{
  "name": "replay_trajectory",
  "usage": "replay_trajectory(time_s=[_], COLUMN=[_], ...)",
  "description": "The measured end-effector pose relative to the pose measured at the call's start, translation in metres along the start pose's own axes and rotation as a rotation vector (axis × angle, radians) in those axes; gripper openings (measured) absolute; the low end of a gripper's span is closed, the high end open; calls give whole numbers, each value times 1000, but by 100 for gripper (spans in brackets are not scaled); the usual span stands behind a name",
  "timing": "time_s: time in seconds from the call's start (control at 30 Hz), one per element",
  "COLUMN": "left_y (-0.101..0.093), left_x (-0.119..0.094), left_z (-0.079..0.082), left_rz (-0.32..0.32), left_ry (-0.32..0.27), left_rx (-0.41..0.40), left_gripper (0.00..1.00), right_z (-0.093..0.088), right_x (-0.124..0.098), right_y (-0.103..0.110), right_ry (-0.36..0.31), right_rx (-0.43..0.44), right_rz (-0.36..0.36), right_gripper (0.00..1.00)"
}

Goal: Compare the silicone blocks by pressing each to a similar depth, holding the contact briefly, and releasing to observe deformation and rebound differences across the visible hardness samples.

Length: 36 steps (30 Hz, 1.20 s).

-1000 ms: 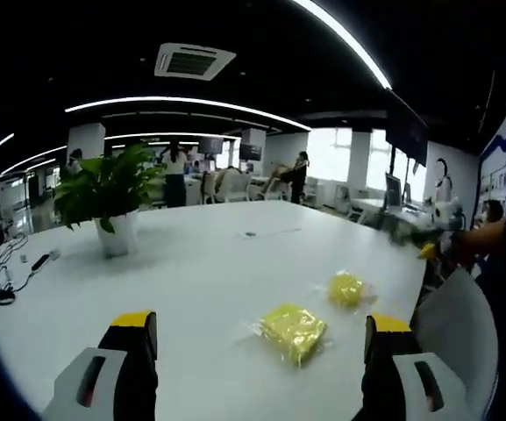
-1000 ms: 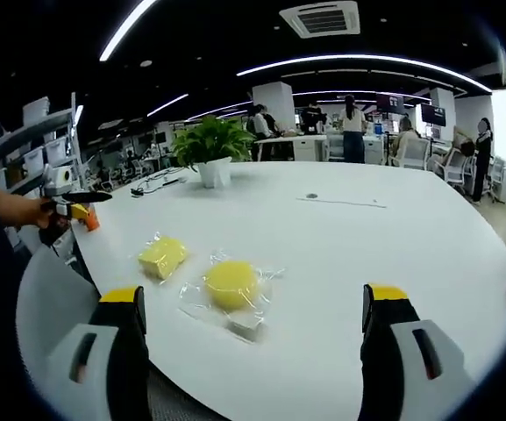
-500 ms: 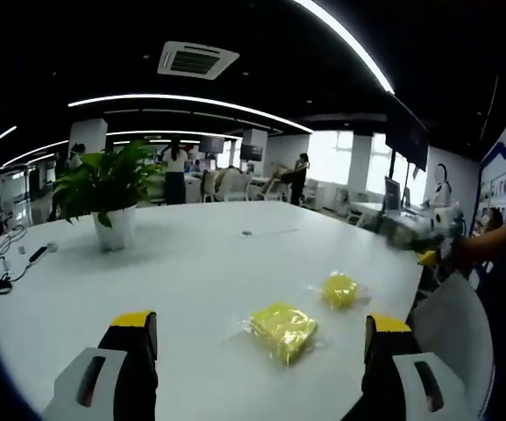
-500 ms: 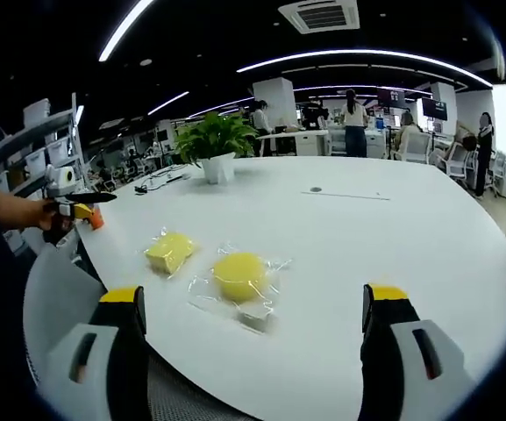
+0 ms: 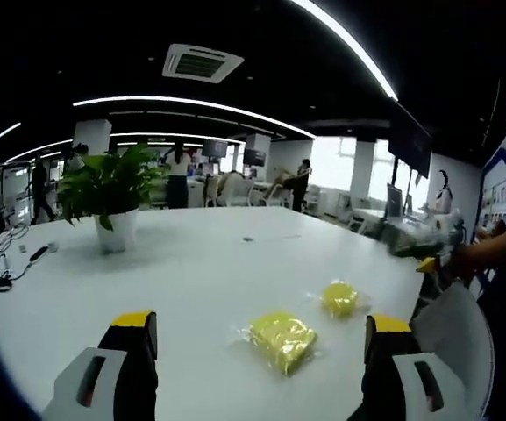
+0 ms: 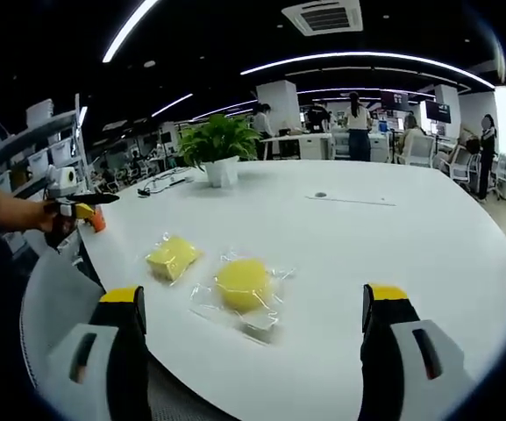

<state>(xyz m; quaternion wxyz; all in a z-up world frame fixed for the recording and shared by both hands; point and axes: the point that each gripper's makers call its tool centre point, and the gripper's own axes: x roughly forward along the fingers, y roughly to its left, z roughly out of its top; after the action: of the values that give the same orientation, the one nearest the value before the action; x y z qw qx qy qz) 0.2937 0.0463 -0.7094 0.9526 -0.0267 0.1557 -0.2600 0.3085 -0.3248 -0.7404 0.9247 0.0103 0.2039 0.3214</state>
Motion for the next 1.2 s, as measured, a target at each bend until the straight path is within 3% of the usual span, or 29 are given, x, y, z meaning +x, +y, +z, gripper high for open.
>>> replay_trajectory(time_s=[0.33,0.7,0.87,0.97,1.2], left_y=[10,14,13,16,16], left_x=[-8,-10,-10,-8,-12], left_z=[-8,-9,-1,-5,-10], left_rz=[7,32,43,65,62], left_ry=[23,13,-12,29,20], left_rx=[-2,-69,-78,-74,-70], left_gripper=[100,100,100,100,100], right_z=[-1,-4,-2,-2,-2], right_x=[-3,-13,-14,-15,-21], right_y=[-12,-20,-15,-14,-16], right_ry=[-13,4,5,11,18], right_rx=[2,2,-4,-11,-19], right_rz=[-30,-44,-33,-28,-25], right_gripper=[96,96,96,96,96])
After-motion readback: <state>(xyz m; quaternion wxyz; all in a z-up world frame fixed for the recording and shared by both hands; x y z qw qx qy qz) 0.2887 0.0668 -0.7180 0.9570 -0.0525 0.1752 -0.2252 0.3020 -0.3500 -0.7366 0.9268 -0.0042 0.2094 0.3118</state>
